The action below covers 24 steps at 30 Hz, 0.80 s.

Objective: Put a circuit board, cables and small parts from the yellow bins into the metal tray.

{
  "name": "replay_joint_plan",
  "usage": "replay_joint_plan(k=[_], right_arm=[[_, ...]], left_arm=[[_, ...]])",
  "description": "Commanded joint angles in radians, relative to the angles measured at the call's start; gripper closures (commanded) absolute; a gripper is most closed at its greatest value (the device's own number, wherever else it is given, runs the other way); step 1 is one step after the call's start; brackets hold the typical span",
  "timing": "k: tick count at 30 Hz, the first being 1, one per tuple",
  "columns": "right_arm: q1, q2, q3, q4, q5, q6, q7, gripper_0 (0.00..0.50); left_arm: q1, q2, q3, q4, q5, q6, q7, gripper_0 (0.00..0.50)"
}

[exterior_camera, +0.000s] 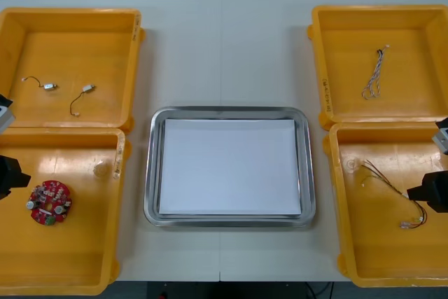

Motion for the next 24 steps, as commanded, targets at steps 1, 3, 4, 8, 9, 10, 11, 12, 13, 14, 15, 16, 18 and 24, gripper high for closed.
replay_joint_plan(k=[1,3,4,8,9,10,11,12,13,14,15,16,18,24], right_arm=[[0.018,0.004,-0.001,0.019,0.016,-0.051,0.093,0.0],[0.019,0.0,0.019,0.034,0.027,-0.088,0.128,0.0],[0.018,-0.001,0.023,0.036,0.03,-0.097,0.136,0.0],[0.018,-0.004,0.055,0.056,0.059,-0.159,0.205,0.0],[0.018,-0.003,0.059,0.06,0.065,-0.166,0.212,0.0],[0.018,-0.003,0.065,0.065,0.073,-0.174,0.228,0.0],[0.018,-0.004,0.069,0.066,0.079,-0.18,0.241,0.0],[0.018,-0.006,0.075,0.068,0.084,-0.183,0.252,0.0],[0.018,-0.015,0.085,0.068,0.093,-0.191,0.264,0.0],[0.018,-0.018,0.091,0.068,0.098,-0.194,0.266,0.0],[0.018,-0.027,0.103,0.068,0.104,-0.203,0.268,0.0],[0.018,-0.038,0.118,0.068,0.11,-0.218,0.266,0.0],[0.018,-0.053,0.148,0.066,0.121,-0.248,0.263,0.0],[0.016,-0.067,0.186,0.068,0.156,-0.289,0.264,0.0]], left_arm=[[0.071,0.048,-0.01,-0.035,0.015,-0.057,-0.144,0.0],[0.098,0.048,-0.01,-0.037,0.017,-0.097,-0.176,0.0],[0.106,0.048,-0.009,-0.035,0.017,-0.104,-0.185,0.0],[0.149,0.048,-0.022,-0.037,0.012,-0.166,-0.234,0.0],[0.157,0.048,-0.026,-0.035,0.008,-0.18,-0.242,0.0],[0.167,0.047,-0.032,-0.035,0.004,-0.198,-0.245,0.0],[0.175,0.048,-0.038,-0.035,0.003,-0.215,-0.246,0.0],[0.181,0.048,-0.045,-0.035,0.0,-0.227,-0.246,0.0],[0.19,0.048,-0.053,-0.035,-0.002,-0.246,-0.248,0.0],[0.195,0.048,-0.058,-0.035,-0.005,-0.253,-0.249,0.0],[0.203,0.048,-0.065,-0.035,-0.008,-0.269,-0.251,0.0],[0.21,0.048,-0.07,-0.035,-0.012,-0.281,-0.254,0.0],[0.216,0.048,-0.078,-0.035,-0.019,-0.285,-0.262,0.0],[0.238,0.047,-0.096,-0.035,-0.042,-0.299,-0.286,0.0]])
